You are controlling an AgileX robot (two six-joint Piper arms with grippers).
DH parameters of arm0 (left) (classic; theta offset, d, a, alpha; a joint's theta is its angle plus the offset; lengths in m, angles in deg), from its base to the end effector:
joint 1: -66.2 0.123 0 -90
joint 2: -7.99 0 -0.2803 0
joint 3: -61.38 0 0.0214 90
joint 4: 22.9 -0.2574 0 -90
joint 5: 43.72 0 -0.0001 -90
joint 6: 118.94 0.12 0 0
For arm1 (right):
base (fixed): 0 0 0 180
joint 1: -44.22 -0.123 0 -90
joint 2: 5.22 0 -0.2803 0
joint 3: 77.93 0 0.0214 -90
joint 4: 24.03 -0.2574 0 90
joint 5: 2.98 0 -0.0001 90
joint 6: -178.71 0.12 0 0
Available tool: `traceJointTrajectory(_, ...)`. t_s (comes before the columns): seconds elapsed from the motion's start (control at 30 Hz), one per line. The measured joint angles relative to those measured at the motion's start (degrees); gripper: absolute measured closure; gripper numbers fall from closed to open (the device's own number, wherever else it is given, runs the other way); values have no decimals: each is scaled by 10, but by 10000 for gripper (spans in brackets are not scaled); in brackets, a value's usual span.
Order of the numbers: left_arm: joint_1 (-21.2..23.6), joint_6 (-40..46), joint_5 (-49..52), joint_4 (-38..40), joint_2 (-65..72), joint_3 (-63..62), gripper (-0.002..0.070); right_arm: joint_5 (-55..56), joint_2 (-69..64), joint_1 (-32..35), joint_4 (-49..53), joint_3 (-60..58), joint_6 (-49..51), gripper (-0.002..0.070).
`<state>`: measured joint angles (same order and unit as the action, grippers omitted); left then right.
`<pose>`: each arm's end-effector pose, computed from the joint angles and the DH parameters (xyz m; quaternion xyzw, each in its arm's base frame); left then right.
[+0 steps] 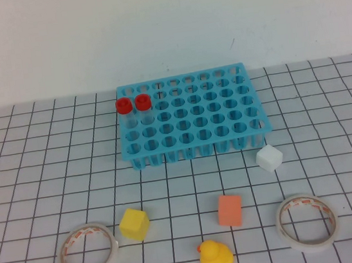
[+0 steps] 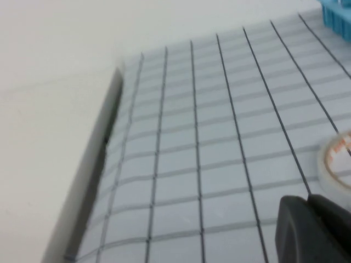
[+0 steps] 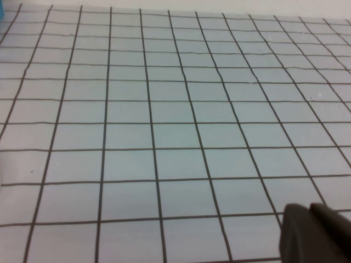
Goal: Place the test tubes
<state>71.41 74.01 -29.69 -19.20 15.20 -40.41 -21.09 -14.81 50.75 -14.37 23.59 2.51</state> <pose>0.0949 0.0068 0.1803 0.0327 0.7621 0.0761 0.6422 0.0940 -0.0171 0.1667 0.0237 0.7979 -0.0832 0.5966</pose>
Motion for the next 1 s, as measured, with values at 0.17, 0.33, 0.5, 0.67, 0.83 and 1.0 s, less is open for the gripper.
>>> traceJointTrajectory(0.17,-9,1,33,-5,0,-1,676,0,0,0,0,0,0,678)
traceJointTrajectory(0.33,-9,20,35,-5,0,-1,676,0,0,0,0,0,0,678)
traceJointTrajectory(0.5,-9,21,35,-5,0,-1,676,0,0,0,0,0,0,678)
traceJointTrajectory(0.67,-9,22,35,-5,0,-1,676,0,0,0,0,0,0,678)
traceJointTrajectory(0.83,-9,22,35,-5,0,-1,676,0,0,0,0,0,0,678)
traceJointTrajectory(1.0,-8,24,35,-5,0,-1,676,0,0,0,0,0,0,678)
